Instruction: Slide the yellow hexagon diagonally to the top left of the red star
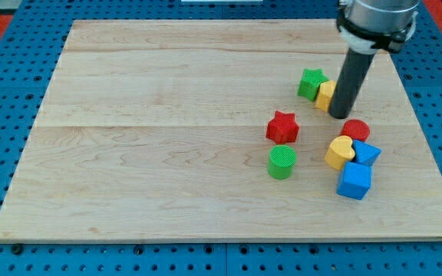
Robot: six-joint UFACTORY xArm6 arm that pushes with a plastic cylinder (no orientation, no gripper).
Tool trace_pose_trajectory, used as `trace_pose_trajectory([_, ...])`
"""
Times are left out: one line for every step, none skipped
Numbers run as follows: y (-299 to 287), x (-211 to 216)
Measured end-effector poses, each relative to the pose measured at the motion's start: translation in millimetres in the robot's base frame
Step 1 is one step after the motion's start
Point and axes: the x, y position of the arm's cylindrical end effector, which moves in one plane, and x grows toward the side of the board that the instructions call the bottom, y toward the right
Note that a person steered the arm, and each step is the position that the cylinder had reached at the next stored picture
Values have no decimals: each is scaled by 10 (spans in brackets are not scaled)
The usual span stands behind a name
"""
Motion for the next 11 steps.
trace_pose_trajectory([376, -308])
trace_pose_trajectory([351, -541])
trace_pose_trajectory([-252, 76])
trace_pose_trajectory([-686, 200])
trace_pose_trajectory([-1115, 131])
trace_pose_trajectory([-1726, -66])
trace_pose_trajectory([-1158, -129])
trace_pose_trajectory([-1423, -590])
trace_pose_trajectory([-2474, -631])
trace_pose_trajectory([-2312, -676])
trace_pose_trajectory([-1237, -248])
